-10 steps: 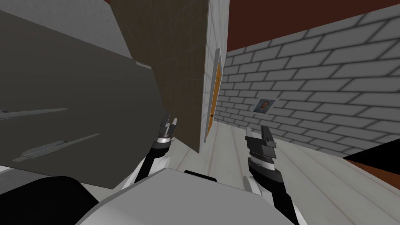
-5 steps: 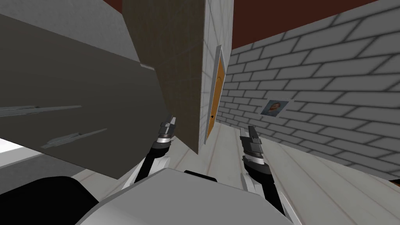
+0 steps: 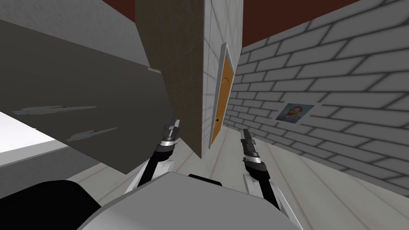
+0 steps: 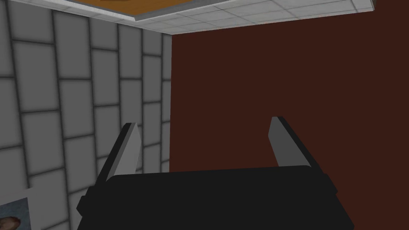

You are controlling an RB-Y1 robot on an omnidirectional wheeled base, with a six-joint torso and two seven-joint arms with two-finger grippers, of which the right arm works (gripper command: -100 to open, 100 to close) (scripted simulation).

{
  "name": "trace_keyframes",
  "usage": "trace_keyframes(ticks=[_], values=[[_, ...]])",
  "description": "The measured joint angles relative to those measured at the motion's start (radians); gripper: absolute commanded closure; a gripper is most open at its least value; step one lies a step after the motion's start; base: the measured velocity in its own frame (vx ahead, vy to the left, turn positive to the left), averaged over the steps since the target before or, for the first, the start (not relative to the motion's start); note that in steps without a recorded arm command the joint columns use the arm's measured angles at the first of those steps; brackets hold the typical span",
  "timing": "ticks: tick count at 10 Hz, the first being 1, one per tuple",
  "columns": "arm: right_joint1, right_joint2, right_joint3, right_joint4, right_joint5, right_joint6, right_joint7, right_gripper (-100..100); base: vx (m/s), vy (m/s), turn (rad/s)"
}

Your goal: Push the door open

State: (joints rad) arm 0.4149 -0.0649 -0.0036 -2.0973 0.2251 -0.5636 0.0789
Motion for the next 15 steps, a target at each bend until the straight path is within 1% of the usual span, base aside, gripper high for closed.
trace_keyframes(ticks=[1,2,4,7,8,9,10,11,12,13,14,15], values=[[-0.015,-0.006,-0.002,0.027,0.019,-0.001,0.013,-100,0.053,-0.172,0.126],[-0.028,-0.009,0.0,0.044,0.037,0.005,0.026,-100,0.058,-0.183,0.221],[-0.054,-0.011,0.007,0.093,0.08,0.007,0.06,-100,0.071,-0.146,0.164],[-0.086,-0.022,0.005,0.145,0.122,0.013,0.088,-100,0.053,-0.109,0.116],[-0.089,-0.022,0.007,0.157,0.137,0.013,0.099,-100,0.048,-0.115,0.139],[-0.104,-0.024,0.006,0.181,0.151,0.012,0.11,-100,0.043,-0.113,0.122],[-0.118,-0.023,0.009,0.199,0.168,0.017,0.122,-100,0.044,-0.106,0.124],[-0.126,-0.029,0.007,0.216,0.181,0.018,0.13,-100,0.048,-0.108,0.154],[-0.14,-0.028,0.007,0.24,0.196,0.016,0.142,-100,0.062,-0.173,0.217],[-0.163,-0.027,0.01,0.272,0.221,0.019,0.16,-100,0.064,-0.168,0.188],[-0.173,-0.025,0.013,0.295,0.242,0.02,0.178,-100,0.052,-0.127,0.142],[-0.182,-0.028,0.011,0.316,0.257,0.018,0.189,-100,0.036,-0.185,0.22]])
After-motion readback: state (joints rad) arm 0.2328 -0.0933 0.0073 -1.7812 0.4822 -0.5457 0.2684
